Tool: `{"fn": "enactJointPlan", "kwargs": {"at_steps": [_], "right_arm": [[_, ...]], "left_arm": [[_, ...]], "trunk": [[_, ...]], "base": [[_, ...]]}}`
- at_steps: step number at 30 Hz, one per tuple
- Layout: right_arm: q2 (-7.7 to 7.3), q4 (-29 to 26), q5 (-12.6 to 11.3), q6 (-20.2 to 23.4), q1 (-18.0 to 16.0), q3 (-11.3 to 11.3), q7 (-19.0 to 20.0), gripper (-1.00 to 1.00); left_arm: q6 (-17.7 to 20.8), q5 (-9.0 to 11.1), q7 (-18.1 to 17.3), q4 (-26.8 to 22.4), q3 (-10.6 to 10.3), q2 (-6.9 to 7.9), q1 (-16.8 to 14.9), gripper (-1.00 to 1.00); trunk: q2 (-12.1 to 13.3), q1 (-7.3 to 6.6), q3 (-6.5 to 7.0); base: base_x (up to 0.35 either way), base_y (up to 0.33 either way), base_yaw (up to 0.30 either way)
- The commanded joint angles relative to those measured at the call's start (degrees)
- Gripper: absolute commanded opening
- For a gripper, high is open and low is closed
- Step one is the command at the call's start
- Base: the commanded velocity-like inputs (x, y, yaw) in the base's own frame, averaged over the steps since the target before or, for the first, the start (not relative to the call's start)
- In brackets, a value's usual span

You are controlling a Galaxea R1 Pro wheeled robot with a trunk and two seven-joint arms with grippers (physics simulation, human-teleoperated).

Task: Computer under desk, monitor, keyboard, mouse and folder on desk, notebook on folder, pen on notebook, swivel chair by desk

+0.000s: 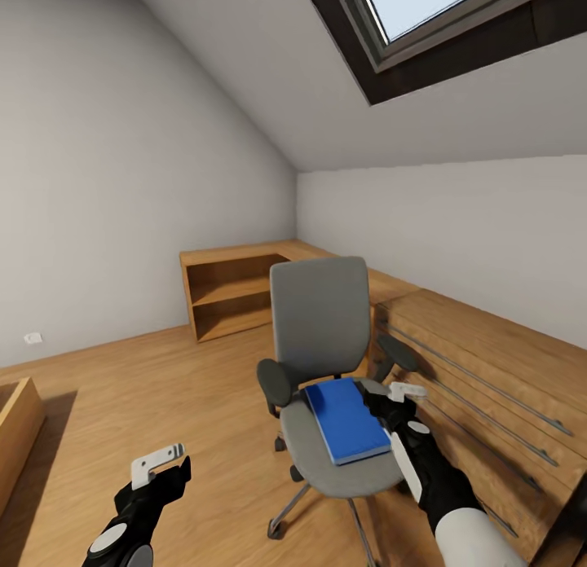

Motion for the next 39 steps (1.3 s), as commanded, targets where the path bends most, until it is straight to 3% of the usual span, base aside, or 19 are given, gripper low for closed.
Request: {"fn": "enactJointPlan", "kwargs": {"at_steps": [1, 6, 9, 31, 39], "right_arm": [[-0.31, 1.6, -0.3, -0.9, -0.5, -0.1, -0.1, 1.0], [-0.91, 10.2, -0.5, -7.5, -1.5, -0.1, -0.1, 1.0], [-0.91, 12.0, -0.5, -8.7, -1.9, -0.1, -0.1, 1.0], [-0.88, 15.6, -0.6, -9.8, -2.1, -0.1, -0.1, 1.0], [-1.09, 15.6, -1.4, -9.5, -2.1, -0.6, 4.3, 1.0]], "left_arm": [[0.0, 0.5, 0.5, -0.1, -0.1, 0.06, 0.0, 1.0], [0.0, 0.5, 0.5, -0.1, -0.1, 0.06, 0.0, 1.0], [0.0, 0.5, 0.5, -0.1, -0.1, 0.06, 0.0, 1.0], [-0.3, 0.5, 0.5, -0.1, -0.1, 0.06, 0.0, 1.0], [-0.3, 0.5, 0.5, -0.1, 0.0, 0.0, 0.0, 1.0]], "trunk": [[0.0, 0.0, -0.05], [0.0, 0.0, -0.05], [0.0, 0.0, -0.05], [0.0, 0.0, -0.05], [0.0, 0.0, -0.05]], "base": [[0.036, 0.0, 0.0], [0.121, 0.0, 0.0], [0.281, 0.0, 0.0], [0.194, 0.0, 0.0], [0.008, 0.0, 0.0]]}}
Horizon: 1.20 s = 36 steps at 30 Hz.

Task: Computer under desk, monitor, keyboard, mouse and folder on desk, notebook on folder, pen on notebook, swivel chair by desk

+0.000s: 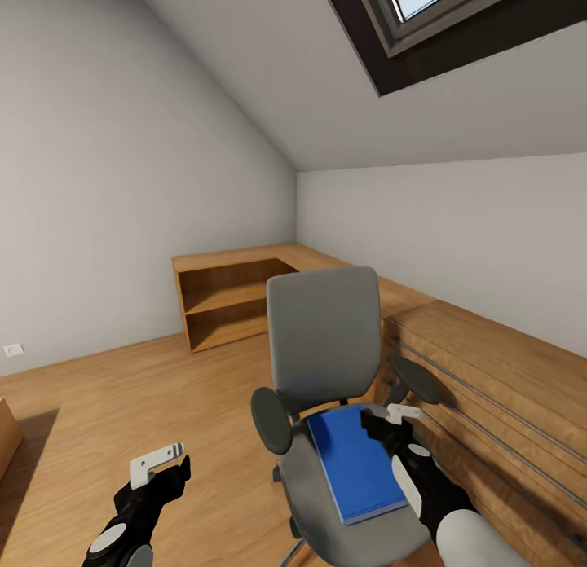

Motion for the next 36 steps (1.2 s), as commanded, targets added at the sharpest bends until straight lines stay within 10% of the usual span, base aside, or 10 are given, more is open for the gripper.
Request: {"fn": "enactJointPlan", "kwargs": {"at_steps": [1, 8, 36], "right_arm": [[-0.02, 0.0, -1.4, 0.0, 0.0, -0.5, 0.8, 1.0], [-0.05, -1.8, -6.7, -0.2, 0.0, -1.1, 2.5, 1.0], [0.09, -5.8, -7.2, 2.4, 0.0, -1.2, 2.4, 1.0]], "left_arm": [[0.1, 0.5, 0.5, -0.1, -0.1, 0.05, 0.0, 1.0], [0.1, 0.5, 0.6, -0.1, -0.2, 0.03, 0.0, 1.0], [0.1, 0.5, 0.8, -0.1, -0.1, 0.03, 0.0, 1.0]], "trunk": [[-0.4, 0.22, -0.23], [-3.2, 1.75, -1.48], [-14.5, 7.9, -6.51]], "base": [[0.001, 0.0, 0.0], [0.0, 0.0, 0.0], [0.0, 0.0, 0.0]]}}
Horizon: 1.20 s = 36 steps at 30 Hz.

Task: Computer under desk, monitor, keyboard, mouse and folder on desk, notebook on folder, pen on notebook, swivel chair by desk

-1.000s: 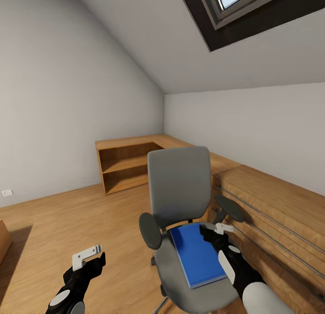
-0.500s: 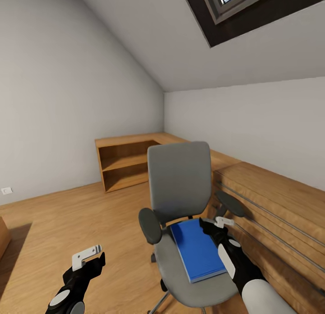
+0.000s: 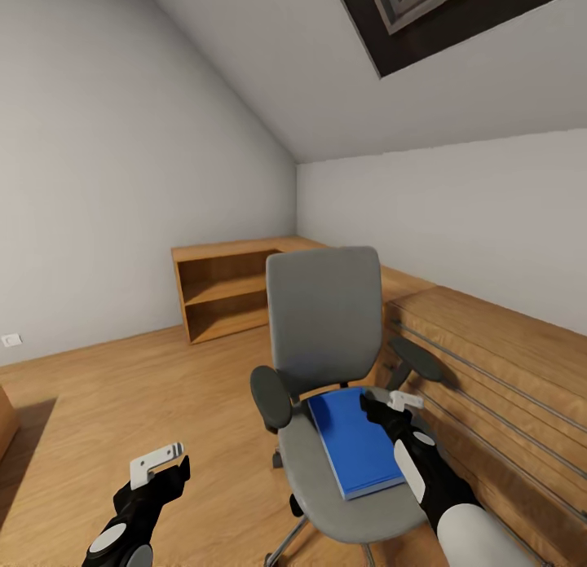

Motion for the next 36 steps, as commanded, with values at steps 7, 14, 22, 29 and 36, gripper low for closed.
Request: {"fn": "enactJointPlan", "kwargs": {"at_steps": [7, 14, 22, 29, 36], "right_arm": [[-0.02, -0.1, -0.6, 0.3, 0.0, -0.2, 0.2, 1.0], [-0.16, 0.0, -0.7, 4.8, 0.0, -0.5, 0.2, 1.0], [-0.17, 0.0, -0.7, 5.3, 0.0, -0.6, 0.1, 1.0], [-0.17, 0.0, -0.7, 5.4, 0.0, -0.6, 0.1, 1.0], [-0.17, 0.0, -0.7, 6.7, 0.0, -0.6, 0.1, 1.0]], "left_arm": [[0.1, 0.5, 0.5, -0.1, -0.1, 0.06, 0.0, 1.0], [0.1, 0.5, 0.5, -0.1, 0.0, 0.1, 0.0, 1.0], [0.1, 0.5, 0.5, -0.1, 0.0, 0.13, 0.0, 1.0], [0.2, 0.5, 0.5, -0.1, 0.0, 0.15, 0.0, 1.0], [0.2, 0.5, 0.5, -0.1, 0.0, 0.11, 0.0, 1.0]], "trunk": [[-2.8, 1.54, -1.31], [-5.7, 3.08, -2.57], [-8.5, 4.61, -3.82], [-8.5, 4.61, -3.82], [-10.5, 5.71, -4.72]], "base": [[0.0, 0.0, 0.0], [0.0, 0.0, 0.0], [0.0, 0.0, 0.0], [0.0, 0.0, 0.0], [0.0, 0.0, 0.0]]}}
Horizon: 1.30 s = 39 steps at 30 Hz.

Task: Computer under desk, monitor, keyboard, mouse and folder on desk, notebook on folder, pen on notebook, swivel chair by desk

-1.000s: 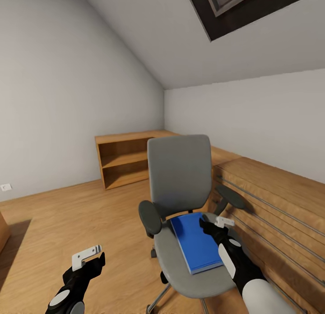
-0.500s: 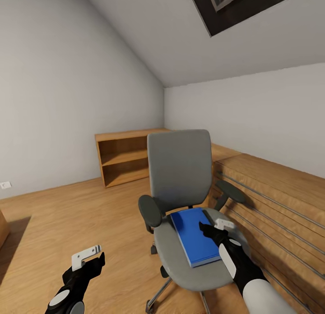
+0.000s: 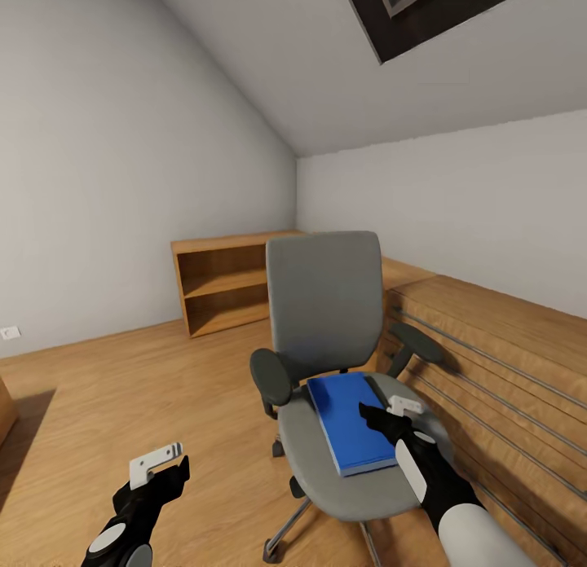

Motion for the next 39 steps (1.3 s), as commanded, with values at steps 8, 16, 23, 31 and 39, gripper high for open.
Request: {"fn": "enactJointPlan", "kwargs": {"at_steps": [8, 16, 23, 31, 39], "right_arm": [[0.03, -0.1, -0.4, 1.2, 0.0, -0.4, 0.1, 1.0], [0.01, -0.1, -0.4, 1.2, 0.0, -0.4, 0.1, 1.0], [0.0, -0.1, -0.3, 1.4, 0.0, -0.4, 0.0, 1.0], [-0.04, -0.1, -0.3, 1.4, 0.0, -0.4, 0.0, 1.0], [-0.04, -0.1, -0.3, 1.4, 0.0, -0.4, 0.0, 1.0]], "left_arm": [[0.2, 0.5, 0.5, -0.1, 0.1, 0.09, 0.0, 1.0], [0.3, 0.5, 0.5, -0.1, 0.5, 0.17, 0.0, 1.0], [0.0, 0.5, 0.5, -0.1, 0.9, 0.18, 0.0, 1.0], [0.0, 0.5, 0.5, -0.1, 0.9, 0.18, 0.0, 1.0], [0.0, 0.5, 0.5, -0.1, 1.2, 0.18, 0.0, 1.0]], "trunk": [[0.0, 0.0, -0.06], [0.0, 0.0, -0.06], [0.0, 0.0, -0.06], [0.0, 0.0, -0.06], [0.0, 0.0, -0.06]], "base": [[0.0, 0.0, 0.0], [-0.002, 0.0, 0.0], [-0.121, 0.0, 0.0], [-0.07, 0.0, 0.0], [-0.178, 0.0, 0.0]]}}
